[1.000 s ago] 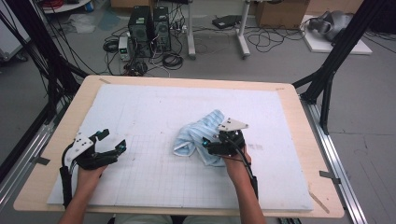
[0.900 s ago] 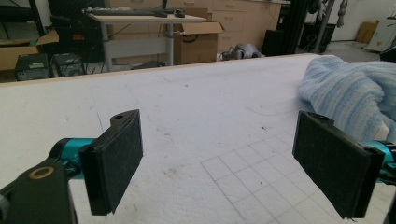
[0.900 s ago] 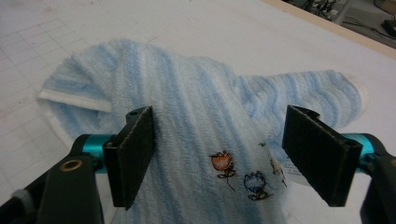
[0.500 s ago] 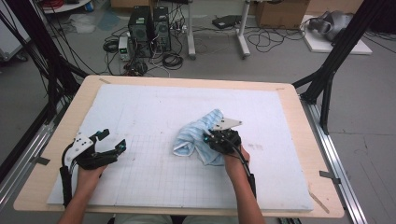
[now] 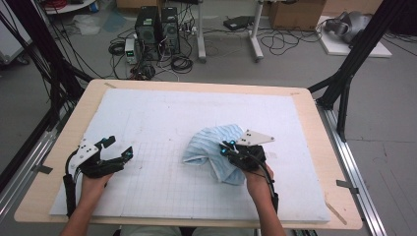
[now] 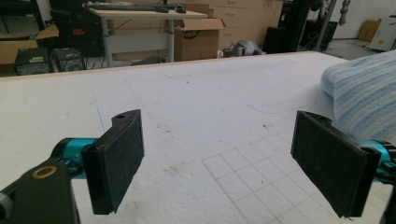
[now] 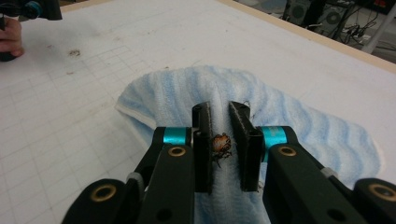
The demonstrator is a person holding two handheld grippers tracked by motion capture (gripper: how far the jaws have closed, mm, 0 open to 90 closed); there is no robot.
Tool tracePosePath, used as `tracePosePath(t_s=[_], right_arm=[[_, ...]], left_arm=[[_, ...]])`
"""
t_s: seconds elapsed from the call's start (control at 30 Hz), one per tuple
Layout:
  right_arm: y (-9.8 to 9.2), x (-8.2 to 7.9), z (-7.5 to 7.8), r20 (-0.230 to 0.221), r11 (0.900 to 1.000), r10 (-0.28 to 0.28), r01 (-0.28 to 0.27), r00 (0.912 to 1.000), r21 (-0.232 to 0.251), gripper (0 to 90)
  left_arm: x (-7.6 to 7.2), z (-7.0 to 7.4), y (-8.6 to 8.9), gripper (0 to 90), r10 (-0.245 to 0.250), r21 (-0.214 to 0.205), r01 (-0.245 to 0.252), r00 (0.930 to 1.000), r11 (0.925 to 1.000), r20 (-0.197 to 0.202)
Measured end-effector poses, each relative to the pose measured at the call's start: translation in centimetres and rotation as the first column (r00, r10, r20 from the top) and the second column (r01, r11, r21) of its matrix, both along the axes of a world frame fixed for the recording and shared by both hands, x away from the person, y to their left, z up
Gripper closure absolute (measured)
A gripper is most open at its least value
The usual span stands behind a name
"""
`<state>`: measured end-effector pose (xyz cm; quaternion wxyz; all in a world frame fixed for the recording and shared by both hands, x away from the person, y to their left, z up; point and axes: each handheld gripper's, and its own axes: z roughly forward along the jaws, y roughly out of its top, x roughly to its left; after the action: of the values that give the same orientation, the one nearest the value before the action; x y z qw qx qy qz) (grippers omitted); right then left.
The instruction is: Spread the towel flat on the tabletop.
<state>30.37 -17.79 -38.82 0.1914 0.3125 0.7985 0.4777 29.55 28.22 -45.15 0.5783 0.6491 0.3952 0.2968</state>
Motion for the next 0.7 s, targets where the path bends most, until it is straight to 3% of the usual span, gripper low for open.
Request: tracePosePath(t_s=[0.4,0.57,0.7], right_arm=[[-3.6,-3.3,0.5,0.037,0.9994,-0.022,0.021,0.9991,0.027,81.4],[-4.8,-4.8,0.6,0.044,0.9986,-0.023,0.021,0.9987,0.049,81.5],[-6.2,-6.1,0.4,0.051,0.9992,-0.035,0.034,0.9981,0.022,81.8]], left_arm=[[0.1,0.0,0.0,17.5,0.002,0.001,-0.002,1.0,1.0,-0.008],[0.1,0.1,0.1,22.9,-0.006,-0.008,0.006,1.0,1.0,-0.006],[0.2,0.4,0.0,22.7,-0.022,-0.026,0.022,0.9996,0.9994,-0.019]])
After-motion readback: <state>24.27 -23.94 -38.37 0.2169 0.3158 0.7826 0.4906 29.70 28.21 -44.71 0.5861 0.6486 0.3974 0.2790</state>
